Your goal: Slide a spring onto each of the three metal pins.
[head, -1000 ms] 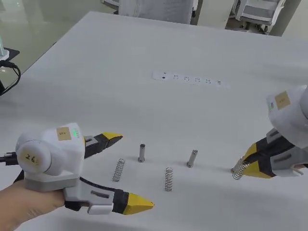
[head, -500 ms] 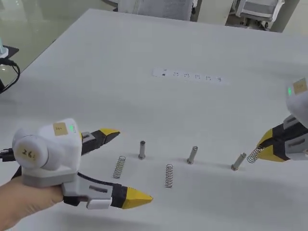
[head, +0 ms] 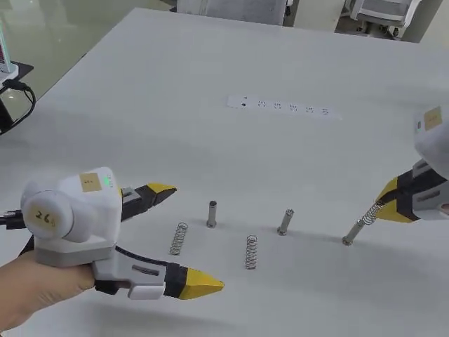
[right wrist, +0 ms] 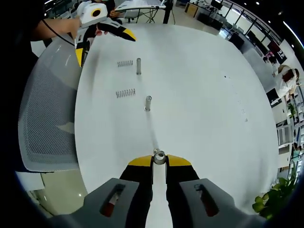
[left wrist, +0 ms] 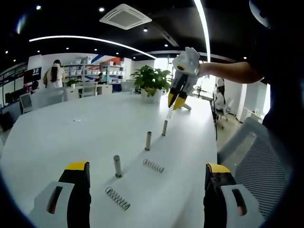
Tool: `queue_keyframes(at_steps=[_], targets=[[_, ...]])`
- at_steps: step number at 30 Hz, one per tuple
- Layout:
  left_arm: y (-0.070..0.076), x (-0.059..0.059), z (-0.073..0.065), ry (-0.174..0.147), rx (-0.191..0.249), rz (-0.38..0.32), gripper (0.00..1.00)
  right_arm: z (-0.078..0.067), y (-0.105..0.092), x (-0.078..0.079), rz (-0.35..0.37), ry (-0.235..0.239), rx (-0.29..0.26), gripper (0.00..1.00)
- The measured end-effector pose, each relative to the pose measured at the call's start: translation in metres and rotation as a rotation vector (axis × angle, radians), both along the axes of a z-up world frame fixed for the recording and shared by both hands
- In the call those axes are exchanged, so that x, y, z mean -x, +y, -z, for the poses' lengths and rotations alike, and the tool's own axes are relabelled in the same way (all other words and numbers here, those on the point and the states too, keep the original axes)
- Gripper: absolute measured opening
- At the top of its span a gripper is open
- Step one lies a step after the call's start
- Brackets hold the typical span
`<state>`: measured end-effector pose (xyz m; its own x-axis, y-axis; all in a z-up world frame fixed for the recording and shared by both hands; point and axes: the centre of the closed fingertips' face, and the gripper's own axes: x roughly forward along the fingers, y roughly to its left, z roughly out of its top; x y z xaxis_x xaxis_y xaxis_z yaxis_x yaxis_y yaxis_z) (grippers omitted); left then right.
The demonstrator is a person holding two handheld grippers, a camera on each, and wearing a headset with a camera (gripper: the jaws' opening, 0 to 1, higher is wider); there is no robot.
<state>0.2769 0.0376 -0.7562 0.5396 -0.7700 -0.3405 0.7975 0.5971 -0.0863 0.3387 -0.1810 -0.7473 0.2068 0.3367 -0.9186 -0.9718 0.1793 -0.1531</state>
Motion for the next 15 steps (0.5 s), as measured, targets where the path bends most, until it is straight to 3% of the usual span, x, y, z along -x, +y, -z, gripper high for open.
queue_keyframes(at_steps=[15], targets=[[0.002,-0.0016,-0.001,0.005,0.003,-0.008,0.98,0.007,0.0034,-0.0047,0.002,0.006,0.0,0.07]])
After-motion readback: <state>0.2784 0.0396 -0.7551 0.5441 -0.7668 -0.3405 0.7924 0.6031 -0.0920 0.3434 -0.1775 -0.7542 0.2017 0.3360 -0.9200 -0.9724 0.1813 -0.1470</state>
